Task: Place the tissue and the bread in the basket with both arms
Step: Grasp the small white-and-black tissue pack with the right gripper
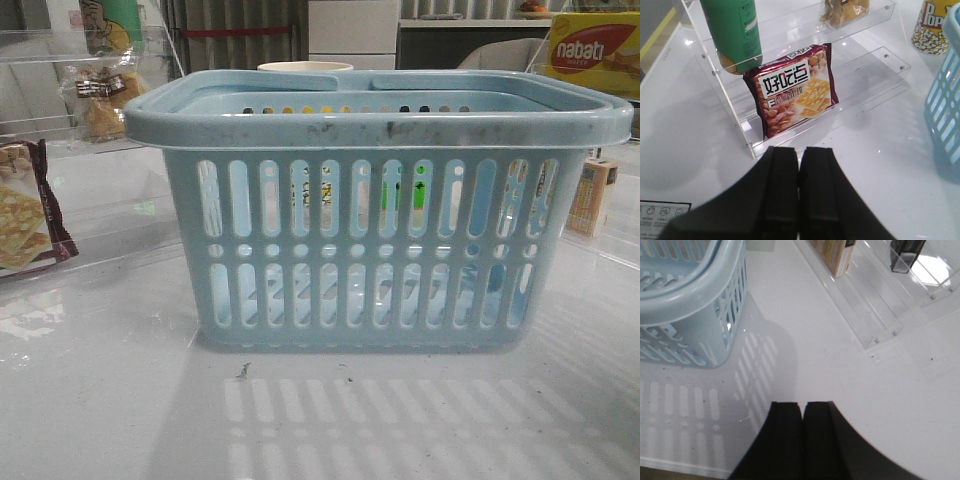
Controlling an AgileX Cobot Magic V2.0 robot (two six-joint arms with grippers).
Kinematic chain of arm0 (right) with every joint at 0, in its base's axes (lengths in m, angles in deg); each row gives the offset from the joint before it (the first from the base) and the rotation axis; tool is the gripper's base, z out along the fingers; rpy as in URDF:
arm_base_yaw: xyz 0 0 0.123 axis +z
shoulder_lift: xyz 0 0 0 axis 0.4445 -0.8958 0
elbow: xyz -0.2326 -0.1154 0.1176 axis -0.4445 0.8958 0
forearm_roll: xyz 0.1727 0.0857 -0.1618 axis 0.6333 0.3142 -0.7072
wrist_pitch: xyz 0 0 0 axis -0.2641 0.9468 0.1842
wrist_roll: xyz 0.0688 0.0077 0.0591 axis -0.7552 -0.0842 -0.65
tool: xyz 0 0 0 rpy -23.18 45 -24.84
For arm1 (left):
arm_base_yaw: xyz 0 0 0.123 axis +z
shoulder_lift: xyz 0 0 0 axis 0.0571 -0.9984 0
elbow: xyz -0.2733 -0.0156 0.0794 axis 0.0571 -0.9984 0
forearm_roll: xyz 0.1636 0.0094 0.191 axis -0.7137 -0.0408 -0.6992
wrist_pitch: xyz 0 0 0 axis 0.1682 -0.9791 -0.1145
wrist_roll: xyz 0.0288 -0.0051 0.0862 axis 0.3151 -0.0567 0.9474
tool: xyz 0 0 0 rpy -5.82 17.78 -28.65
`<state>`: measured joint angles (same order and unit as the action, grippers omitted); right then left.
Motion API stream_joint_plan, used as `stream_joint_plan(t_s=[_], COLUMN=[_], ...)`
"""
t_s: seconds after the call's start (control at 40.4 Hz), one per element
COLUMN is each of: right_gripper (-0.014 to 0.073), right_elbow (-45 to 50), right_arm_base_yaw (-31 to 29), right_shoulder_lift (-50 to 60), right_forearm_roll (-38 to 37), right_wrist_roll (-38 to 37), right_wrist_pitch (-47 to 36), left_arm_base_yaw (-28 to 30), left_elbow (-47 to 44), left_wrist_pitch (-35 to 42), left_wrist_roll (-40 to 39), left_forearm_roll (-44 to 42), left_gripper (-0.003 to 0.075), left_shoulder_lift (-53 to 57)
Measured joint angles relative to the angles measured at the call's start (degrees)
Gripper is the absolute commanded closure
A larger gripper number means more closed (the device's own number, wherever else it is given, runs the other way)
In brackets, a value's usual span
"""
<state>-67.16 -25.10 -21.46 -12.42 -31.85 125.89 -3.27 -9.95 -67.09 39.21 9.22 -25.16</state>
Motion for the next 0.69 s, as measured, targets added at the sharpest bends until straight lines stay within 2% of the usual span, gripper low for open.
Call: stream_joint_plan(t_s=[0.074, 0.124, 0.198, 0.322, 0.52, 0.693], right_gripper=[0.0207, 0.0130, 0.0049, 0.0042, 0.0042, 0.0042], right_elbow=[0.0, 0.0, 0.0, 0.0, 0.0, -3.0], right_arm_base_yaw=[0.0, 0.0, 0.0, 0.0, 0.0, -3.7], right_shoulder_lift=[-1.0, -1.6, -2.4, -3.8, -7.3, -12.4], right_forearm_roll=[0.0, 0.0, 0.0, 0.0, 0.0, 0.0], right_wrist_roll=[0.0, 0.0, 0.0, 0.0, 0.0, -0.1], right_wrist_pitch=[0.1, 0.1, 0.1, 0.1, 0.1, 0.1], left_arm_base_yaw=[0.0, 0.0, -0.1, -1.7, -8.5, -13.3], left_elbow=[0.0, 0.0, 0.0, 0.0, 0.0, 0.0], left_wrist_pitch=[0.0, 0.0, 0.0, 0.0, 0.0, 0.0], left_wrist_roll=[0.3, 0.5, 0.6, 0.7, 0.7, 0.8], left_forearm_roll=[0.0, 0.0, 0.0, 0.0, 0.0, 0.0], left_gripper=[0.0368, 0.0285, 0.0213, 0.0213, 0.0213, 0.0213], left_shoulder_lift=[-0.7, -0.9, -1.3, -1.5, -1.5, -1.5])
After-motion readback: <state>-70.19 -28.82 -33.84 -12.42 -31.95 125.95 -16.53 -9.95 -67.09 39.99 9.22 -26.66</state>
